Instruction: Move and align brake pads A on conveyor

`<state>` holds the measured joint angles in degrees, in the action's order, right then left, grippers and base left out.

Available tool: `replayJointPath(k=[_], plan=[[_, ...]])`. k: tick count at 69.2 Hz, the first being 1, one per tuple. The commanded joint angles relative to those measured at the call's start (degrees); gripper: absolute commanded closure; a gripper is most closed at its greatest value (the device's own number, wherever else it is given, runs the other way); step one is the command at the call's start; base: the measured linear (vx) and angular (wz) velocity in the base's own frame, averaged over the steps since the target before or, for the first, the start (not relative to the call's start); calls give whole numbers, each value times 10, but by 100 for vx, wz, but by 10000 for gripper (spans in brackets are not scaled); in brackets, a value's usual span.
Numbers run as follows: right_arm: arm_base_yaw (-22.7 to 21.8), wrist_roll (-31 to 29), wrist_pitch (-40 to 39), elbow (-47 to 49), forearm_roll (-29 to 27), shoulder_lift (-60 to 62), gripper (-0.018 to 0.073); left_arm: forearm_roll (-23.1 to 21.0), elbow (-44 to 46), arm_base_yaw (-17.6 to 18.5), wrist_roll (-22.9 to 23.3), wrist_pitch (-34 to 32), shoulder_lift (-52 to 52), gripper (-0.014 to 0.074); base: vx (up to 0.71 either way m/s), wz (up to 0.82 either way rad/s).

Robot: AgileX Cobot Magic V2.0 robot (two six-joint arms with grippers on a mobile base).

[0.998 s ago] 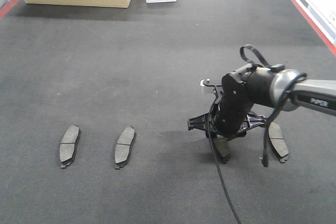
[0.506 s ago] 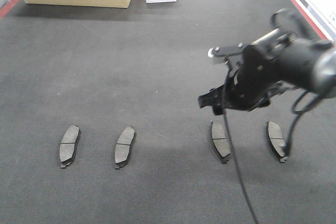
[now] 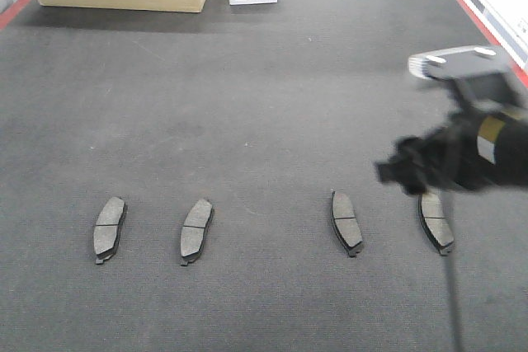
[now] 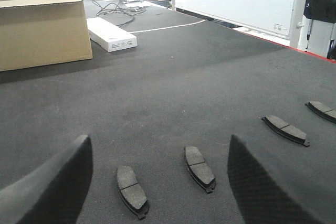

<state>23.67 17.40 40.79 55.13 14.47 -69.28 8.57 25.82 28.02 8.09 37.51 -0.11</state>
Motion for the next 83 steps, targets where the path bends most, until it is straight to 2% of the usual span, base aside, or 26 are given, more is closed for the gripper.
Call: replayJointPath(k=[1, 23, 34, 40, 51, 62, 65, 70, 73, 78, 80, 83], plan=[[0, -6, -62, -37, 16, 87, 52, 3, 12, 1, 1, -36, 8, 74, 0, 0], [0, -33, -98, -180, 31, 380, 52, 2, 12, 1, 1, -34, 8, 74, 0, 0], [0, -42, -81, -218, 15, 508, 52, 2, 12, 1, 1, -35, 8, 74, 0, 0], [0, -48, -72, -239, -13, 569, 52, -13, 12, 1, 3, -27, 8, 74, 0, 0], [0, -117, -78, -292, -63, 657, 52, -16, 12, 1, 3, -35, 8, 74, 0, 0], [0, -156, -96, -328, -68, 684, 62, -17, 12, 1, 3, -61, 8, 92, 0, 0], [0, -161, -100, -329, -68, 684, 87, -19, 12, 1, 3, -62, 8, 130, 0, 0], [0, -164, -106, -329, -68, 684, 204, -22, 12, 1, 3, -62, 8, 235, 0, 0], [0, -164, -107, -329, -71, 684, 312, -23, 12, 1, 3, -62, 8, 349, 0, 0], [0, -164, -107, -329, -73, 684, 492, -27, 12, 1, 3, -64, 8, 589, 0, 0], [0, -164, -109, -329, -74, 684, 580, -28, 12, 1, 3, -65, 8, 605, 0, 0], [0, -163, -113, -329, -76, 684, 575, -32, 12, 1, 3, -68, 8, 605, 0, 0]])
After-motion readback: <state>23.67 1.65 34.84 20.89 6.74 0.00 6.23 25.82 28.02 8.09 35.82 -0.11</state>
